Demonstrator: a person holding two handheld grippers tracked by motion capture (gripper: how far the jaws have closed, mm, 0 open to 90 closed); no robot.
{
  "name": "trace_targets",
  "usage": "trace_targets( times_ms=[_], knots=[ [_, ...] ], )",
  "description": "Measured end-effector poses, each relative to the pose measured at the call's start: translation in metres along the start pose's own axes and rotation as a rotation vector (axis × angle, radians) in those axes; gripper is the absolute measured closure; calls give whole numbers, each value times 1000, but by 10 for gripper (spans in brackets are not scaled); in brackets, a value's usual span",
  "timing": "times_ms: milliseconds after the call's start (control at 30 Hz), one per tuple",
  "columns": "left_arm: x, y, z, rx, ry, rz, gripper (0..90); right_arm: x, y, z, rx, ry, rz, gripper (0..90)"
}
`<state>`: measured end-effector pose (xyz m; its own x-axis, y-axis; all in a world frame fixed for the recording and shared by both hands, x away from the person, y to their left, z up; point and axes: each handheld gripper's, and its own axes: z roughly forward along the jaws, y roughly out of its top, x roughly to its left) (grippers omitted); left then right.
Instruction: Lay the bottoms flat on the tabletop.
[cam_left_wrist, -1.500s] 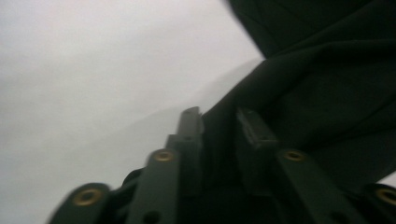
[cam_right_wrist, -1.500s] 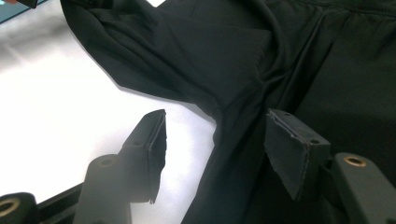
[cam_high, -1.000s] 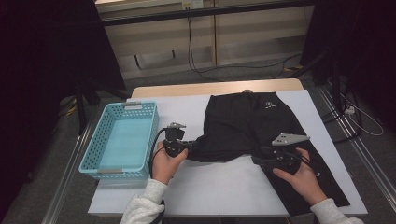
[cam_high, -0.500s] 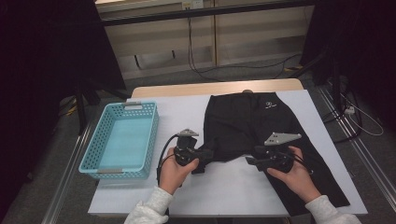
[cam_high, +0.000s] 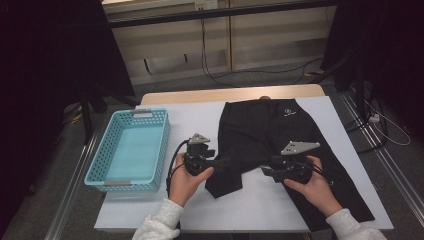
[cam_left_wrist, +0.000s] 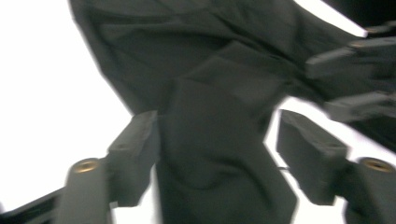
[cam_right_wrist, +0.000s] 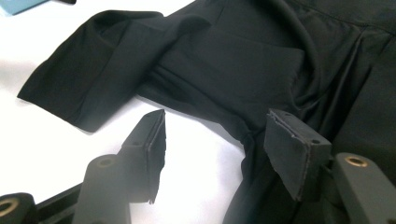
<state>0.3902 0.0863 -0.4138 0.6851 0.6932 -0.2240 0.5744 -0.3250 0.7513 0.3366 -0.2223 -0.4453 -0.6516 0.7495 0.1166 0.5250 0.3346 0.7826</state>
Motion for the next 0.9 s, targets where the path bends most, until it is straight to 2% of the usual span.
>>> trace_targets(
  times_ms=[67, 267, 400, 567, 767, 900],
  knots=[
    [7, -2, 1, 7, 31, -1, 236, 2, 1, 1, 3, 4, -7, 401],
    [18, -8, 3, 20, 75, -5, 211, 5, 4, 5, 4, 12, -15, 424],
    [23, -12, 5, 33, 83, -12, 211, 9, 9, 11, 8, 17, -23, 430],
    [28, -14, 4, 38, 90, -19, 219, 18, 17, 22, 14, 54, -30, 469],
    [34, -19, 5, 48, 98, -38, 251, 31, 23, 39, 49, 79, -51, 469],
    [35, -19, 4, 50, 99, -37, 257, 40, 26, 48, 55, 133, -42, 467]
  ],
)
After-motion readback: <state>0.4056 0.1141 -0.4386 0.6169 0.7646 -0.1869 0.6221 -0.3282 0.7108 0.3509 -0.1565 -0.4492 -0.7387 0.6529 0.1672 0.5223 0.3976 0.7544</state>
